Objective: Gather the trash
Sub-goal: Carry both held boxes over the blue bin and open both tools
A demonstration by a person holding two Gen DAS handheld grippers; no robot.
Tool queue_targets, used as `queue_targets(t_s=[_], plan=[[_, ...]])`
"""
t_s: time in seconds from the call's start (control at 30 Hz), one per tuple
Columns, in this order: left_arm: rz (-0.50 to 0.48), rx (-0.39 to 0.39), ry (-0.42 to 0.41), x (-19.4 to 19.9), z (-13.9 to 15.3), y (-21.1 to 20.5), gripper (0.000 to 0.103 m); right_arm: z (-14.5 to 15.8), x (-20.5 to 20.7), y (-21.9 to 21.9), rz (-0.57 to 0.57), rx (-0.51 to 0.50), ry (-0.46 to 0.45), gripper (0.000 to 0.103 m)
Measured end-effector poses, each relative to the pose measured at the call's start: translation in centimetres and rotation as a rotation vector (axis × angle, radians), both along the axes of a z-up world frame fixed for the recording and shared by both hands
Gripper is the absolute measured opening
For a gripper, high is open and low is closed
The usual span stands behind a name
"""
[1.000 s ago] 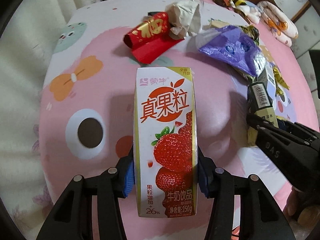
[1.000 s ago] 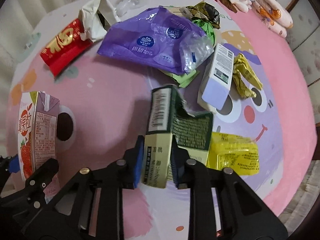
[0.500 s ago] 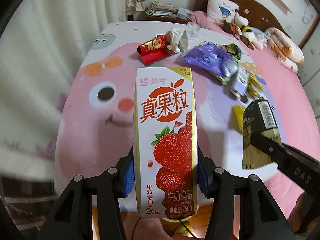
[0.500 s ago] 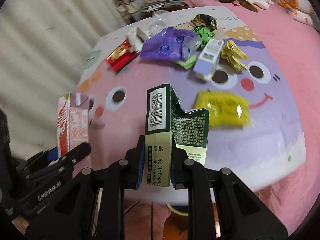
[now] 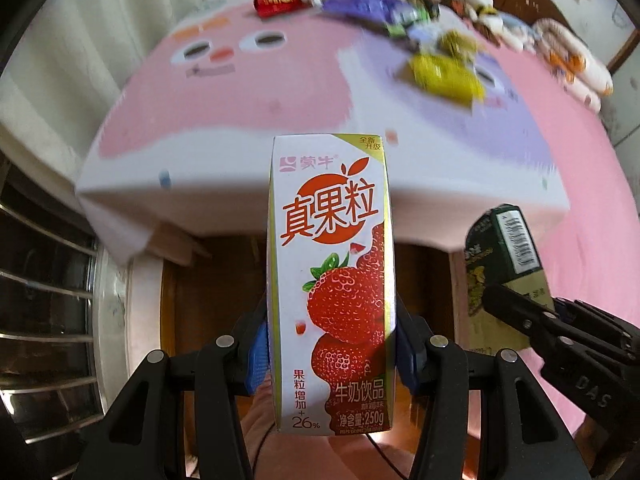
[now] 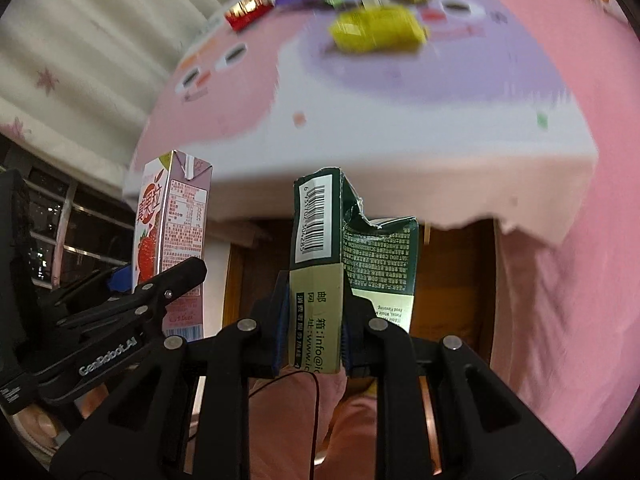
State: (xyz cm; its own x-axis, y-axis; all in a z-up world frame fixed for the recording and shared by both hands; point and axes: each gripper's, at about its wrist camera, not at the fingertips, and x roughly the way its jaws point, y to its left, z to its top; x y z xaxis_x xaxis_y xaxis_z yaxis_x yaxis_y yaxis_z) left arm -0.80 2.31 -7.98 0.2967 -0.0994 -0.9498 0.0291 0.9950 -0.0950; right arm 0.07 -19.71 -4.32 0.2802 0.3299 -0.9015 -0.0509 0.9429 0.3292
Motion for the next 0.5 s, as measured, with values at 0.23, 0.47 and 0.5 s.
queue_targets(t_s=[0.23,0.47,0.5], plan=[[-0.052,0.038,0.091,-3.4,-5.2,-2.2,0.051,-7.4,-3.8,-1.4,-0.062,0.038,0.121,0.018],[-0.066,0.031,0.159,-3.5,-12.9,-3.7,0.052,-15.7,-4.5,-2.3,-0.114,0.026,0.199,0.018],[-0.064,0.024,0.172,-3.4,-14.6,-3.9,0.052,-17.0,-4.3,-2.4,-0.123,0.022,0.205,0.018]])
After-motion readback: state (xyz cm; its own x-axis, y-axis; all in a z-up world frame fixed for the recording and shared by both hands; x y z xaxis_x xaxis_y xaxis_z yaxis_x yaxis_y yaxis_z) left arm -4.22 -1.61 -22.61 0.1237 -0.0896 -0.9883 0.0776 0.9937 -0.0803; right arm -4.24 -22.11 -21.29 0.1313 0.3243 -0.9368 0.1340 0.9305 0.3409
